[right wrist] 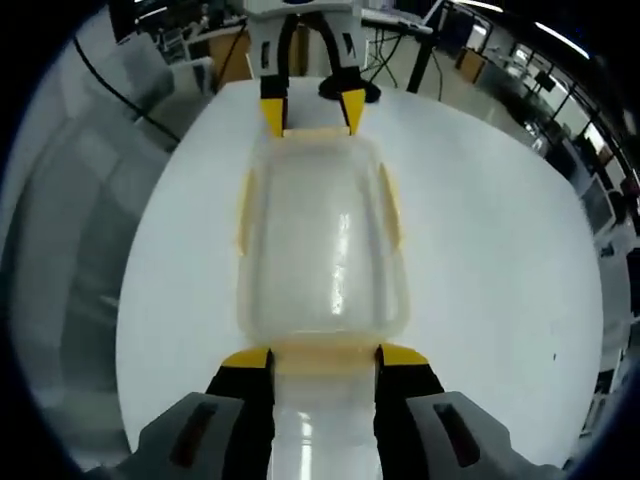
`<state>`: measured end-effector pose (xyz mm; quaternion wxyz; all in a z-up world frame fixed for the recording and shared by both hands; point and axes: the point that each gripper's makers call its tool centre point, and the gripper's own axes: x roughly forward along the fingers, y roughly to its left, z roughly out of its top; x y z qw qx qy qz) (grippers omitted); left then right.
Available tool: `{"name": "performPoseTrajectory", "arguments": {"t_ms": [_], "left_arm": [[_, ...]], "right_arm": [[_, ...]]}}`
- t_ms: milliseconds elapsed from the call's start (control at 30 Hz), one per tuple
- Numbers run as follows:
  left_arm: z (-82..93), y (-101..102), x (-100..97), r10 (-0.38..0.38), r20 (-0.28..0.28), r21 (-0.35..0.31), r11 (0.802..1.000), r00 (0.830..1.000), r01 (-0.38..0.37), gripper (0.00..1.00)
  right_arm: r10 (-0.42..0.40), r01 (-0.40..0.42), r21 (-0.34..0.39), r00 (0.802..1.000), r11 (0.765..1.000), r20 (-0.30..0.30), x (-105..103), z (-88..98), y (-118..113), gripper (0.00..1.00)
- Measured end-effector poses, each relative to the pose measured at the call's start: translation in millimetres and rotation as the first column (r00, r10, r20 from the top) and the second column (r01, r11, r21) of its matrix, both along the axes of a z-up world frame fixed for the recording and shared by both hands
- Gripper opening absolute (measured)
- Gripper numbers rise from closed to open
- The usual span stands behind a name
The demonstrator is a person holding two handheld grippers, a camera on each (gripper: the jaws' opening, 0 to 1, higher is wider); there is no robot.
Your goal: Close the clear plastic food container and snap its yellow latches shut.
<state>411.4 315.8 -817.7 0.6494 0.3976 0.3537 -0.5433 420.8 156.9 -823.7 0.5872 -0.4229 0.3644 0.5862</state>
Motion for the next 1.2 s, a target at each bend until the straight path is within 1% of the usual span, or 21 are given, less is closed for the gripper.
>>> {"name": "performPoseTrajectory", "arguments": {"t_ms": [400, 633, 1200], "left_arm": [[12.9, -15, -4.5, -0.017, 0.015, -0.006, 1.0, 1.0, 0.017, 0.37], [23.3, -29, -3.9, -0.029, 0.031, -0.007, 1.0, 0.999, 0.029, 0.37], [37.7, -56, -3.4, -0.049, 0.046, -0.001, 0.999, 0.998, 0.049, 0.37]], "right_arm": [[-0.003, 0.003, -0.003, 1.0, 1.0, 0.01, -8, 12.8, -16, 0.36], [-0.012, 0.012, -0.001, 1.0, 1.0, 0.027, -10, 25.0, -28, 0.36], [-0.029, 0.028, 0.009, 0.999, 1.0, 0.033, -12, 37.1, -56, 0.36]]}}
